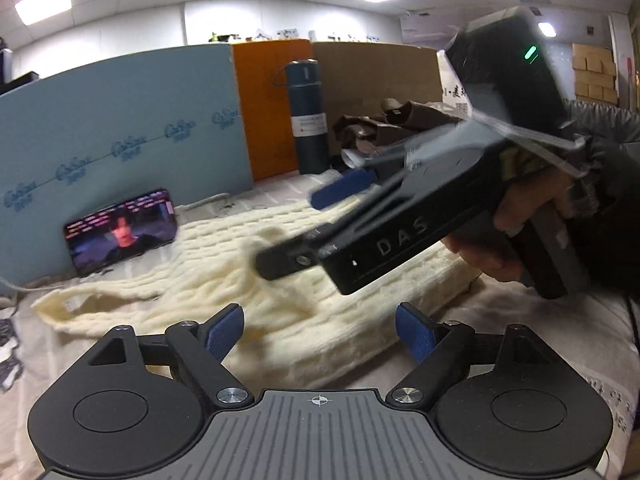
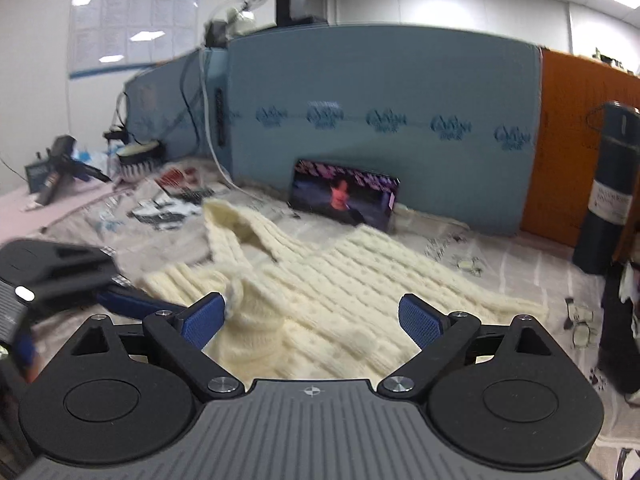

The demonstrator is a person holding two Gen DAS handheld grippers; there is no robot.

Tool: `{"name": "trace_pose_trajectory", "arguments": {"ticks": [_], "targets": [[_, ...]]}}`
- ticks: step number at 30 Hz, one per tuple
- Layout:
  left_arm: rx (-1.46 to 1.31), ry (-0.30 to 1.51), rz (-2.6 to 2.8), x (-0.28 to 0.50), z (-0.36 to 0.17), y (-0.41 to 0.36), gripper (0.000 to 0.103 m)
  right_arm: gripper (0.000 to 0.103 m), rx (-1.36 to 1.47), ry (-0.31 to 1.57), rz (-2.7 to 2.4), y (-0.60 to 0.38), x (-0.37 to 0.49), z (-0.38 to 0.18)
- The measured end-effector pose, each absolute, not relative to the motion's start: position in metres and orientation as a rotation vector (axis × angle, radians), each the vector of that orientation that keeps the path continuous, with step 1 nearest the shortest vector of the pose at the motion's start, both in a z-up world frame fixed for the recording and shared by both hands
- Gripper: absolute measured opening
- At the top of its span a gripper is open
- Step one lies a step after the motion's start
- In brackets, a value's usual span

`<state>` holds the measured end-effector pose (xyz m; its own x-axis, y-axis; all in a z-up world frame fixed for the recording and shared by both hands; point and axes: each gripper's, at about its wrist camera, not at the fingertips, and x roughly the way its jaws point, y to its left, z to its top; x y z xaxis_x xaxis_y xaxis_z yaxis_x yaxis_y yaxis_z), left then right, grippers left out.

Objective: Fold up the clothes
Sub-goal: 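Grasp the other vest strap with the left gripper and lift it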

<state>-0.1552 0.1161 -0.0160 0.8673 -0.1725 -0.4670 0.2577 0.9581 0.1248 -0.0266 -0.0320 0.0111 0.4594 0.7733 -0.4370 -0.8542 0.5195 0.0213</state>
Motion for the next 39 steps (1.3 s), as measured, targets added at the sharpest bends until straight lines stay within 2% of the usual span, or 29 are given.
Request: {"name": "trace_pose_trajectory", "arguments": {"ticks": [5, 10, 15, 20, 23, 24, 25, 26, 27, 28, 31, 39], "targets": [[0.078, 0.415, -0.147, -0.181, 0.002, 0.154, 0.086, 0.094, -0.261, 0.493, 0.974, -0.025, -0.02, -0.003], [-0.403, 0.315, 0.16, -0.17, 0.012, 0.237, 0.091, 0.094, -0.21, 0.486, 0.993, -0.032, -0.021, -0.002], [-0.845, 0.306, 0.256, -0.131, -0.014, 0.307, 0.09, 0.094, -0.095, 0.465, 0.993, -0.052, -0.016, 0.006], [-0.985, 0.345, 0.321, -0.089, -0.037, 0.329, 0.09, 0.095, 0.024, 0.442, 0.979, -0.074, -0.01, 0.012], [-0.957, 0.346, 0.377, -0.075, -0.037, 0.324, 0.089, 0.095, 0.08, 0.437, 0.966, -0.084, -0.006, 0.014], [-0.937, 0.35, 0.401, -0.07, -0.036, 0.321, 0.082, 0.095, 0.088, 0.443, 0.96, -0.085, -0.005, 0.013], [-0.909, 0.366, 0.434, -0.064, -0.035, 0.319, 0.061, 0.095, 0.095, 0.448, 0.953, -0.086, -0.003, 0.012], [-0.874, 0.39, 0.457, -0.057, -0.035, 0.318, 0.046, 0.095, 0.102, 0.454, 0.947, -0.087, -0.002, 0.011], [-0.837, 0.414, 0.471, -0.05, -0.035, 0.315, 0.021, 0.095, 0.112, 0.453, 0.946, -0.089, -0.002, 0.011], [-0.794, 0.435, 0.47, -0.044, -0.035, 0.312, 0.016, 0.095, 0.122, 0.452, 0.945, -0.091, -0.002, 0.012], [-0.689, 0.433, 0.444, -0.036, -0.024, 0.3, 0.013, 0.095, 0.148, 0.462, 0.927, -0.096, 0.001, 0.012], [-0.415, 0.356, 0.163, -0.033, 0.04, 0.229, 0.013, 0.095, 0.219, 0.48, 0.876, -0.11, 0.007, 0.014]]}}
